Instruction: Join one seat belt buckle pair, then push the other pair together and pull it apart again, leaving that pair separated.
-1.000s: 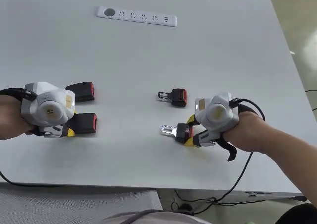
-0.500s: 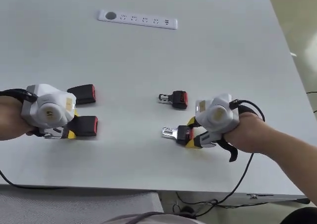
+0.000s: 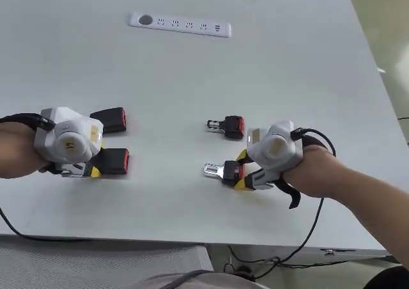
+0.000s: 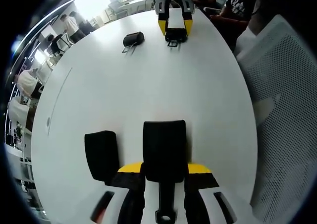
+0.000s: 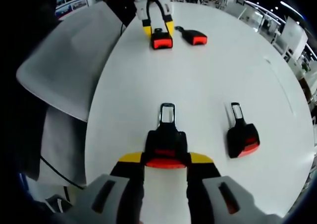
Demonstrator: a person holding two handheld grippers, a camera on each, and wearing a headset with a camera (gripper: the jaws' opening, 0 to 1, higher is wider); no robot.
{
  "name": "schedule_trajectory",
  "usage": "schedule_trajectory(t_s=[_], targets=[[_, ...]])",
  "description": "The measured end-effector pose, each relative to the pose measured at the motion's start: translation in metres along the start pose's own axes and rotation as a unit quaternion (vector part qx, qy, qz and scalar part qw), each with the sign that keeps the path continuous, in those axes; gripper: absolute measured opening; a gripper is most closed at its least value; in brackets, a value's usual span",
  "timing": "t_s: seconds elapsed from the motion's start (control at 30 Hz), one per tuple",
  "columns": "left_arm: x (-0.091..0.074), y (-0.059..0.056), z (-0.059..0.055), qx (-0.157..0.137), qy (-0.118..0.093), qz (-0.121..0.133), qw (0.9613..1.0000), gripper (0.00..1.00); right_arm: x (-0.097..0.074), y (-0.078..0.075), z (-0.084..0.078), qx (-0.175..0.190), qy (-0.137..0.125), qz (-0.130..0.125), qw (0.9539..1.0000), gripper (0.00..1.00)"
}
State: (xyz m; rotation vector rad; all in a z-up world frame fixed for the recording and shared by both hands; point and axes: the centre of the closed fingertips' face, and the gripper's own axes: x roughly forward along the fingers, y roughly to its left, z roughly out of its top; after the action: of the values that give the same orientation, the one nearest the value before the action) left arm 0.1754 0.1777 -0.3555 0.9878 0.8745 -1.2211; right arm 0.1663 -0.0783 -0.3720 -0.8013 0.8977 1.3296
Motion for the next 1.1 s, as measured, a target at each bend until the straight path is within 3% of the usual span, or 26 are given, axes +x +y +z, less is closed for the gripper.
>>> schedule_trajectory(t_s=[0.47, 1.1], targets=[[0.0, 0.0, 0.0, 0.002, -0.003, -0.002, 1.0, 0.29, 0.021, 0.007, 0.044, -0.013, -0.025, 0.004, 0.9996, 0.31], [0.0, 0.0, 0.0, 0.002, 0.005, -0.003, 1.0, 0.3, 0.05, 0.003, 0.103, -0.023, -0.049, 0.013, 0.9984, 0.31]])
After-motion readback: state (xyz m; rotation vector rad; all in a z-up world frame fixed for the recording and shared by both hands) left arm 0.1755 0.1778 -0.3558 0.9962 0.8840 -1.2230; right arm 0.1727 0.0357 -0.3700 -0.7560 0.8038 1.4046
